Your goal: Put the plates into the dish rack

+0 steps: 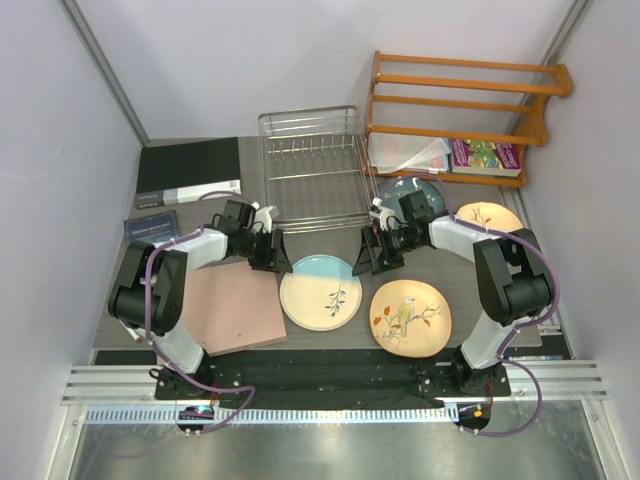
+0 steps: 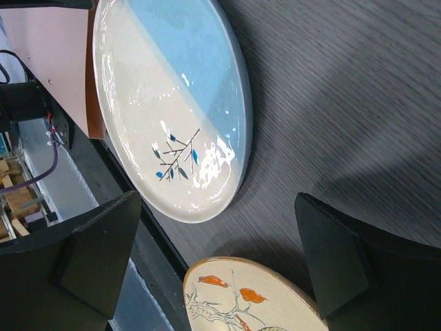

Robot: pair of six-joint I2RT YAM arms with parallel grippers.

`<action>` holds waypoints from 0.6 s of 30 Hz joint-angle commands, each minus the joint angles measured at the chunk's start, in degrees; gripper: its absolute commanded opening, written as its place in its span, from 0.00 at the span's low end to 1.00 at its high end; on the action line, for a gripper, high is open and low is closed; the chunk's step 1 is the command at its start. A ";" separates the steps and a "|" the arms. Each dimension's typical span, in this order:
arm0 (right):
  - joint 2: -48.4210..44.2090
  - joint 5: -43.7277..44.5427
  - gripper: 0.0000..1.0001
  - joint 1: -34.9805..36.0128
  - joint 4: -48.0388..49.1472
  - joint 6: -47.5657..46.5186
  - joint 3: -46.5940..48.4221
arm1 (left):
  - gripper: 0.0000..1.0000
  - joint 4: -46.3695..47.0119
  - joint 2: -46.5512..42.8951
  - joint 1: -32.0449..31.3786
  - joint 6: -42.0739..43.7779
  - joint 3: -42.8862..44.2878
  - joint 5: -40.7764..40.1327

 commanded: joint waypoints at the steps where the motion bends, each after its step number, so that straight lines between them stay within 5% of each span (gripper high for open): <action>1: 0.40 -1.22 1.00 0.01 0.83 -0.83 1.16 | 0.51 -7.62 0.94 -0.82 -1.78 -0.62 -3.08; 18: 1.02 -0.69 1.00 1.24 -0.93 -1.36 1.16 | 0.42 -5.52 -3.80 -1.26 -3.72 -7.22 -2.90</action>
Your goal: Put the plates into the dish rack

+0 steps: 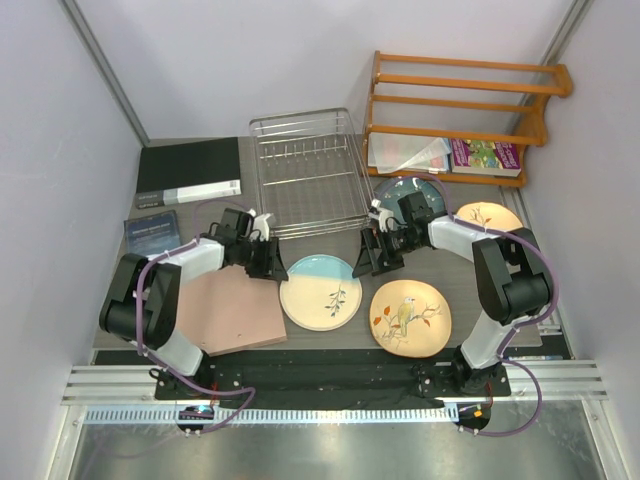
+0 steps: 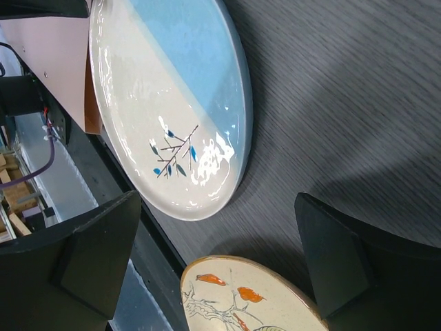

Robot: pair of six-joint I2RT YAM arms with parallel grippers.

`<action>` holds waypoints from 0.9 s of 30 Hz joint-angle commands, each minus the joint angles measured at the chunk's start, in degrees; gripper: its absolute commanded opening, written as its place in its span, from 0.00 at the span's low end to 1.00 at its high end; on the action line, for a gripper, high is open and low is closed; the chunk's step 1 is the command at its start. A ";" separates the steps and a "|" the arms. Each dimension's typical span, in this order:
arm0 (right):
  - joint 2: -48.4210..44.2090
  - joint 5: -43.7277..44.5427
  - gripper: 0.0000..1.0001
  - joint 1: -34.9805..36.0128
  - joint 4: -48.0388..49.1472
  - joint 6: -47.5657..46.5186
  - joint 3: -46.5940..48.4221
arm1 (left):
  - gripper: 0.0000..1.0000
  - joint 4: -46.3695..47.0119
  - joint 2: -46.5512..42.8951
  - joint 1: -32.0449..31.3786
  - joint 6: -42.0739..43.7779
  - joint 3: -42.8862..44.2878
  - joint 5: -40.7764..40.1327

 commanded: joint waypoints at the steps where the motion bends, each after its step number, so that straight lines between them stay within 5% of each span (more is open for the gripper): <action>1: 0.51 -0.49 1.00 1.05 -0.27 -0.29 1.25 | 0.42 -5.47 1.27 -0.56 -2.40 -2.15 -0.04; 3: 0.43 -0.41 1.00 1.14 -0.27 -0.29 1.34 | 0.44 -4.77 -0.04 -0.65 -2.93 -2.58 -0.48; 7: 0.78 -0.32 1.00 1.22 -0.18 -0.38 1.43 | 0.65 -4.33 -4.18 -0.56 -2.23 -1.27 -1.89; 10: 0.51 -0.06 1.00 1.31 -0.18 -0.38 1.78 | 0.69 -6.96 -6.38 -0.56 1.00 2.66 -3.03; 17: 0.95 0.38 1.00 1.22 -0.18 -0.55 3.01 | 0.70 -11.01 -3.67 -0.56 9.37 11.29 -8.12; 27: 0.08 1.79 1.00 1.14 -0.36 -1.17 3.54 | 0.64 -7.41 -0.15 -0.47 8.32 16.13 -19.36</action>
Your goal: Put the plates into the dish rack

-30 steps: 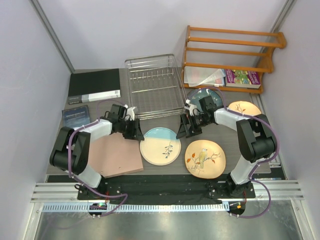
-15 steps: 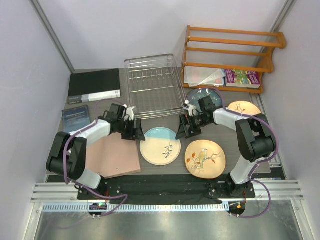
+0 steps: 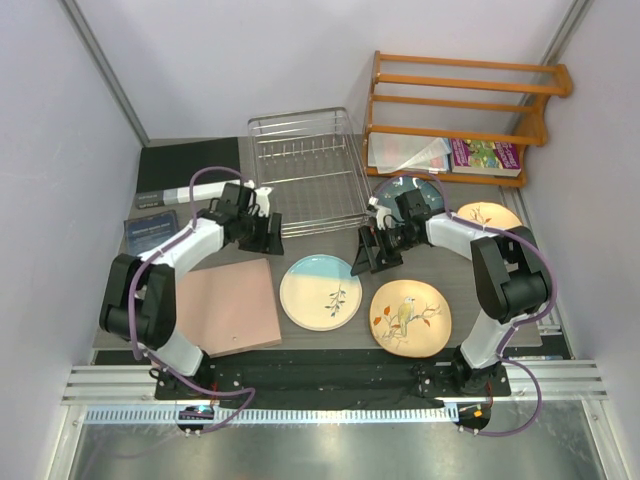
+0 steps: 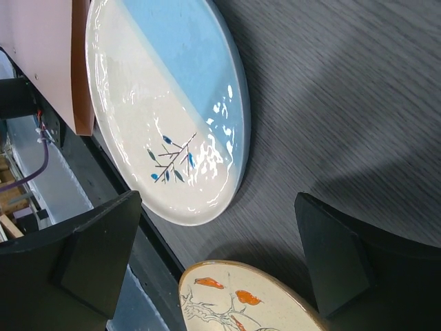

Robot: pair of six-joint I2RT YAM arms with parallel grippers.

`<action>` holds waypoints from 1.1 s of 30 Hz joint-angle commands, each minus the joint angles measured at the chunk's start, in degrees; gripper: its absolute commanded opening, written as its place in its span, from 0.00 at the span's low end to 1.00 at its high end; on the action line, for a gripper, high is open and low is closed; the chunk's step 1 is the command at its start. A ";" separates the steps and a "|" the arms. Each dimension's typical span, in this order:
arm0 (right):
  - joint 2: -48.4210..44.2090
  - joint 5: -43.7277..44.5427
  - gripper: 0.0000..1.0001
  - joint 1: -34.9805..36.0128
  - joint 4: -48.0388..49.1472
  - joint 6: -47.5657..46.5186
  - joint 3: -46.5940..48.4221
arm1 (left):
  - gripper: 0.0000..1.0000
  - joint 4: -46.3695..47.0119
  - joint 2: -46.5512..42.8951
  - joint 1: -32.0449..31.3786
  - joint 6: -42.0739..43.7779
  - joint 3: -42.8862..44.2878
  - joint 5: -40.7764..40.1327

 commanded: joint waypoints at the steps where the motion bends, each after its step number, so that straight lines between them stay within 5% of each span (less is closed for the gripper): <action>1: -0.71 0.59 1.00 0.52 0.58 -0.97 1.53 | 0.64 1.79 0.84 0.25 1.23 3.69 -8.79; 7: -1.33 1.03 1.00 0.52 0.58 -1.06 1.70 | 0.64 -0.32 0.05 1.83 1.41 6.34 -18.82; 25: -4.32 -0.56 1.00 0.52 -1.09 1.14 5.13 | 0.65 4.08 3.48 3.24 2.38 9.32 -23.74; 33: -5.46 -0.03 1.00 0.61 -0.39 0.35 1.70 | 0.65 -6.99 -11.33 2.89 -8.93 0.31 -14.18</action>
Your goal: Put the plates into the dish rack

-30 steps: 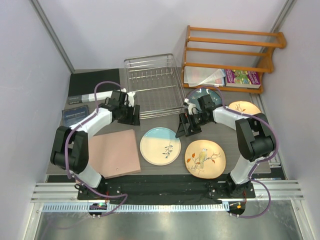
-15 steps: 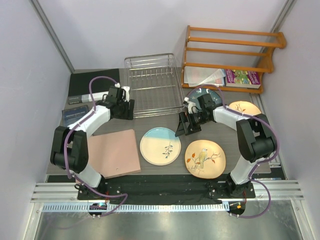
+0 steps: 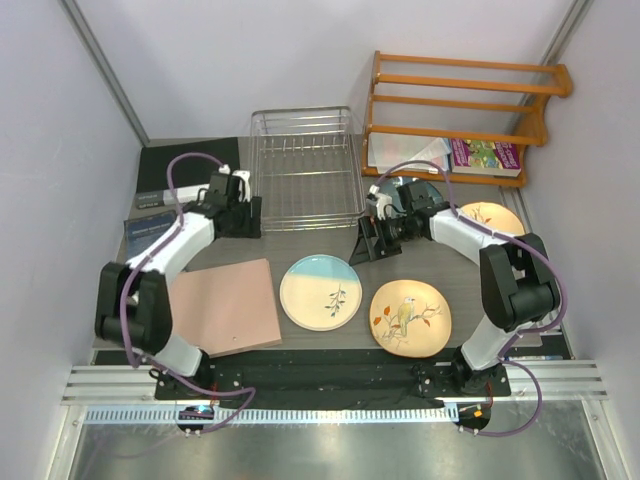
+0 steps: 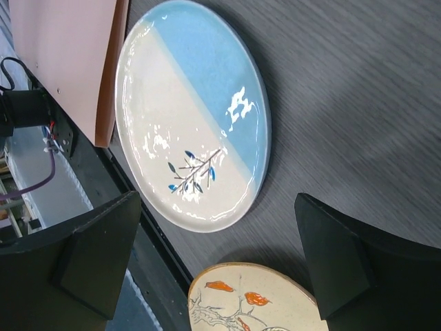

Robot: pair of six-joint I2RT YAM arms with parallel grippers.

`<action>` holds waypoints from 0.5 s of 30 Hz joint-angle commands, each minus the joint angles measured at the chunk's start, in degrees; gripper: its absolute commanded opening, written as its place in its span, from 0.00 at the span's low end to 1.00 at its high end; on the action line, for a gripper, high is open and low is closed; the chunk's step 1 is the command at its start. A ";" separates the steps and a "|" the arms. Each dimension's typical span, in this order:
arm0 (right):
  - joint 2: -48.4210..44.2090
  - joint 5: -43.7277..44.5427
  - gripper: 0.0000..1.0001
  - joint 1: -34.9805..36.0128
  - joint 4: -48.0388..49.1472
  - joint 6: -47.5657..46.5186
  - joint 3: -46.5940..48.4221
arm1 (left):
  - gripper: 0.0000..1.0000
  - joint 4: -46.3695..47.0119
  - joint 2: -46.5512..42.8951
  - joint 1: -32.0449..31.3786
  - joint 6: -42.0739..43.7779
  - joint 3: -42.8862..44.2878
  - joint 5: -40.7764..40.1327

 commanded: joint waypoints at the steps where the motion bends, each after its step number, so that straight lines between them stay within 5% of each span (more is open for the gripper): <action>1: -1.96 -0.31 1.00 0.26 0.40 0.04 -2.01 | 0.65 -4.24 -13.62 -0.43 -9.28 -7.59 7.96; 6: 0.14 -0.05 0.99 0.26 1.98 1.45 -3.25 | 0.63 2.41 -15.05 -4.48 -14.90 -15.15 18.67; 15: 4.10 0.30 0.95 0.26 3.47 2.06 -2.19 | 0.55 11.13 -10.65 -6.32 -17.38 -21.31 23.45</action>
